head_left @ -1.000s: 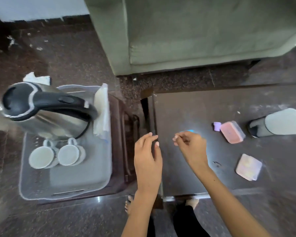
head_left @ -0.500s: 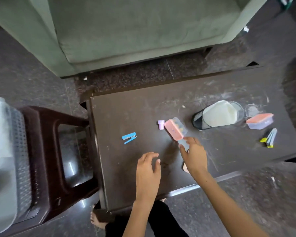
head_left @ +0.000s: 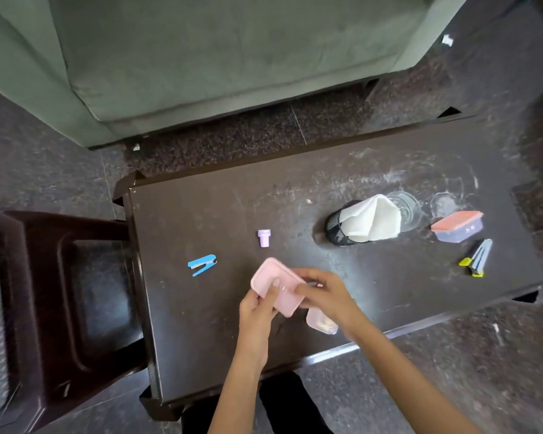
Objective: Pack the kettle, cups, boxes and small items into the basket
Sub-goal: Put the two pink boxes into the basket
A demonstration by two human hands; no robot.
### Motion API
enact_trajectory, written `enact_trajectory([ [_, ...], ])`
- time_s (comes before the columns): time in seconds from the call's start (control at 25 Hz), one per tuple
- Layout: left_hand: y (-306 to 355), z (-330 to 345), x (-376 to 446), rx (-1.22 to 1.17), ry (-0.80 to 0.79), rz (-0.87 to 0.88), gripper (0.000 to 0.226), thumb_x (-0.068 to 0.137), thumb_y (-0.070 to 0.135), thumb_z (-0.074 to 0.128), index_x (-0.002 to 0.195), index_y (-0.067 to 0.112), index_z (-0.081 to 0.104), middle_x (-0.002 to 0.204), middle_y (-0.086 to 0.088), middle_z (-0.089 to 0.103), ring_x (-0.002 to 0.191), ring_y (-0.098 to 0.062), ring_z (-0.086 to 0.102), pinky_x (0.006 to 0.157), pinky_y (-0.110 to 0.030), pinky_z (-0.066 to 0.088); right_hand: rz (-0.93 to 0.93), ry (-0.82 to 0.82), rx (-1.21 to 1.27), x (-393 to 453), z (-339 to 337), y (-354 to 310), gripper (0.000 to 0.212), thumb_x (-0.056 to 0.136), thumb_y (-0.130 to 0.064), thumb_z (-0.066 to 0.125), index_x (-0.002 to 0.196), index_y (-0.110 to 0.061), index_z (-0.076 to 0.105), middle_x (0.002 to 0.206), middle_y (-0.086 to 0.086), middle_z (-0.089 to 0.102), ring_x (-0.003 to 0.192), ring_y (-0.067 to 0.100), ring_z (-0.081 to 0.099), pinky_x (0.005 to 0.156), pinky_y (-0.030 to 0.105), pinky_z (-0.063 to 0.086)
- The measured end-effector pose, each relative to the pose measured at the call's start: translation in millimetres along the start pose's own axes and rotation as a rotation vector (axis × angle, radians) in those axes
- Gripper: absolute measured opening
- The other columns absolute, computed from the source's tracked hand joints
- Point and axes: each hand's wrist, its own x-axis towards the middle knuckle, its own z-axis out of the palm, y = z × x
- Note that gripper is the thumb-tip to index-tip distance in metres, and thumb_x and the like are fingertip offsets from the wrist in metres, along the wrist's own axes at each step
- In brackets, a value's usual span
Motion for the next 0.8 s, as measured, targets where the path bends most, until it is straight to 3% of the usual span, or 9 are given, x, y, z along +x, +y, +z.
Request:
enact_trajectory([
  [0.08,-3,2,-2,-0.055,0.041,-0.016,0.024,0.09,0.016,0.059,0.11,0.003,0.064,0.101,-0.014,0.07,0.085,-0.017,0.066,0.067,-0.024,0.055,0.006,-0.032,-0.028,-11,-7,13,0.027,0.087,-0.009,0.063,0.112,-0.016,0.067,0.1,0.003,0.069,0.087,0.012,0.066,0.078,0.028,0.057],
  [0.16,-10,0,-2,-0.051,0.113,-0.029,0.024,0.089,0.015,0.062,0.11,0.004,0.064,0.101,-0.012,0.07,0.086,-0.017,0.065,0.067,-0.025,0.054,-0.108,0.154,-0.205,-16,-19,29,0.026,0.085,-0.027,0.067,0.11,-0.02,0.067,0.108,-0.001,0.07,0.093,0.009,0.066,0.079,0.021,0.052],
  [0.24,-15,-6,-2,-0.035,0.17,-0.046,0.028,0.087,0.013,0.065,0.113,0.004,0.063,0.106,-0.013,0.069,0.091,-0.018,0.065,0.075,-0.029,0.053,-0.211,0.294,-0.618,-17,-31,45,0.047,0.077,-0.046,0.066,0.118,-0.023,0.061,0.12,-0.005,0.061,0.104,0.015,0.061,0.084,0.027,0.05],
  [0.28,-17,-9,-3,-0.035,0.187,-0.052,0.029,0.086,0.013,0.065,0.114,0.004,0.062,0.107,-0.012,0.069,0.092,-0.018,0.065,0.079,-0.031,0.053,-0.212,0.279,-0.812,-17,-35,52,0.064,0.071,-0.052,0.067,0.127,-0.025,0.053,0.129,-0.005,0.053,0.113,0.017,0.055,0.088,0.031,0.048],
  [0.4,-22,-14,-9,-0.034,0.215,-0.072,0.031,0.086,0.012,0.066,0.115,0.003,0.062,0.106,-0.01,0.07,0.09,-0.016,0.066,0.083,-0.03,0.053,-0.125,0.159,-1.126,-9,-32,69,0.1,0.063,-0.051,0.077,0.145,-0.027,0.025,0.147,-0.001,0.03,0.133,0.022,0.033,0.099,0.038,0.044],
  [0.52,-24,-20,-16,-0.037,0.222,-0.084,0.03,0.085,0.013,0.066,0.114,0.004,0.062,0.107,-0.011,0.07,0.089,-0.015,0.067,0.079,-0.027,0.055,-0.133,0.187,-1.198,2,-26,77,0.091,0.063,-0.042,0.077,0.141,-0.031,0.031,0.141,0.001,0.037,0.127,0.023,0.037,0.093,0.037,0.048],
  [0.6,-25,-27,-20,-0.045,0.229,-0.09,0.03,0.086,0.013,0.066,0.114,0.004,0.062,0.107,-0.011,0.071,0.089,-0.015,0.068,0.075,-0.024,0.056,-0.128,0.252,-0.955,4,-27,75,0.082,0.055,-0.043,0.075,0.13,-0.032,0.045,0.128,0.0,0.05,0.114,0.022,0.049,0.085,0.034,0.05],
  [0.68,-23,-35,-24,-0.065,0.233,-0.085,0.03,0.086,0.014,0.065,0.114,0.005,0.063,0.107,-0.011,0.071,0.089,-0.015,0.067,0.075,-0.024,0.056,-0.141,0.272,-0.433,1,-29,66,0.068,0.049,-0.047,0.072,0.113,-0.031,0.057,0.112,0.0,0.061,0.1,0.022,0.059,0.079,0.028,0.05],
  [0.8,-15,-49,-32,-0.095,0.229,-0.069,0.029,0.087,0.015,0.064,0.114,0.006,0.063,0.107,-0.01,0.07,0.09,-0.015,0.066,0.08,-0.027,0.054,-0.04,0.07,0.352,-8,-23,50,0.049,0.053,-0.037,0.071,0.1,-0.023,0.066,0.109,0.007,0.062,0.097,0.024,0.06,0.072,0.032,0.055],
])
